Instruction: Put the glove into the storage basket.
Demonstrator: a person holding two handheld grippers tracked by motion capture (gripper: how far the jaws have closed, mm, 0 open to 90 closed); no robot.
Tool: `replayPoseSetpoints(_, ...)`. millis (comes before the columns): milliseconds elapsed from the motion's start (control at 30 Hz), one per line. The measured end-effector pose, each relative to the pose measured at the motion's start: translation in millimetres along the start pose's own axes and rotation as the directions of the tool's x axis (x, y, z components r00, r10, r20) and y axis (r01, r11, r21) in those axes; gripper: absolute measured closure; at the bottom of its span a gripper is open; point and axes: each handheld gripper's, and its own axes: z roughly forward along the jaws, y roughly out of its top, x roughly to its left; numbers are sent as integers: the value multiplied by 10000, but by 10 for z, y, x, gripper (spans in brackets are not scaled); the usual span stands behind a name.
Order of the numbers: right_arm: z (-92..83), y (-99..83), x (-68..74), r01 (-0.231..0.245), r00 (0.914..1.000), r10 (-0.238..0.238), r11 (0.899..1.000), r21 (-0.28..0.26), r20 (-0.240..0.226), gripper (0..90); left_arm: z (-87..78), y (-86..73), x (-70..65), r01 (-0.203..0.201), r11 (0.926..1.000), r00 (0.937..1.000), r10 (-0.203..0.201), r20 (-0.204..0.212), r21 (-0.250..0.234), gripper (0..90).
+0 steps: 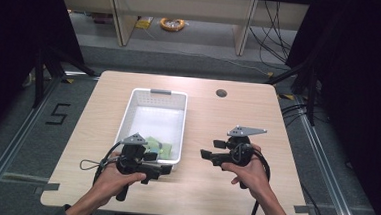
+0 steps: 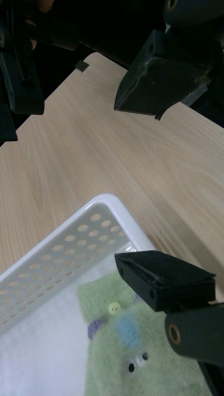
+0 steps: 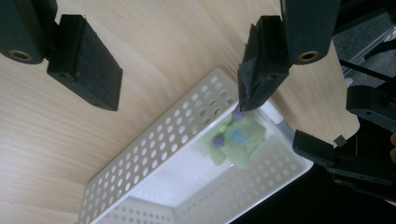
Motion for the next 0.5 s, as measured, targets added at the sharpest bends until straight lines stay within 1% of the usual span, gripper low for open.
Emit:
replayPoseSetpoints(33, 0, 0, 0, 0, 10000, 0, 10000, 0, 0, 318, 6, -9, -5, -5, 10000, 10000, 5, 66, -36, 217)
replayPoseSetpoints(67, -23, -48, -14, 81, 10000, -81, 9999, -90, -23, 313, 10, -35, -24, -42, 10000, 10000, 42, 57, -33, 217)
replayPoseSetpoints(100, -23, -48, -14, 81, 10000, -81, 9999, -90, -23, 313, 10, -35, -24, -42, 10000, 10000, 42, 57, -33, 217)
replayPoseSetpoints(133, -49, -85, -5, -122, 9999, 121, 9998, -128, -90, 312, 19, -64, -47, -117, 9999, 9999, 117, 20, -80, 217)
replayPoseSetpoints(167, -49, -85, -5, -122, 9999, 121, 9998, -128, -90, 312, 19, -64, -47, -117, 9999, 9999, 117, 20, -80, 217)
replayPoseSetpoints(200, -82, -119, -16, 136, 9999, -135, 9997, -181, 57, 311, 23, -85, -56, -126, 9999, 9999, 127, 61, -83, 217)
replayPoseSetpoints(233, -82, -119, -16, 136, 9999, -135, 9997, -181, 57, 311, 27, -101, -66, -178, 9998, 9998, 179, 44, -86, 217)
replayPoseSetpoints(267, -102, -163, -4, -54, 10000, 55, 9997, -217, 17, 310, 40, -138, -85, -203, 9998, 9998, 204, 73, -72, 217)
replayPoseSetpoints(300, -102, -163, -4, -54, 10000, 55, 9997, -217, 17, 310, 40, -138, -85, -203, 9998, 9998, 204, 73, -72, 217)
replayPoseSetpoints(333, -119, -182, 9, -172, 9998, 173, 9997, -152, 46, 309, 51, -161, -93, -235, 9997, 9997, 236, 102, -58, 217)
replayPoseSetpoints(367, -129, -219, -27, 331, 9994, -329, 9989, -336, 71, 308, 61, -185, -110, -177, 9998, 9998, 177, 101, -51, 217)
replayPoseSetpoints(400, -143, -238, -14, 67, 9999, -63, 9994, -350, 104, 308, 61, -185, -110, -177, 9998, 9998, 177, 101, -51, 217)
replayPoseSetpoints(433, -143, -238, -14, 67, 9999, -63, 9994, -350, 104, 308, 65, -205, -112, -249, 9997, 9995, 250, 189, -12, 217)
replayPoseSetpoints(467, -155, -263, -6, -51, 10000, 54, 9994, -345, 84, 307, 71, -227, -124, -236, 9997, 9997, 237, 113, -66, 217)
replayPoseSetpoints(500, -170, -296, -22, 136, 9998, -130, 9988, -481, 129, 307, 76, -253, -126, -288, 9996, 9995, 289, 133, -48, 217)
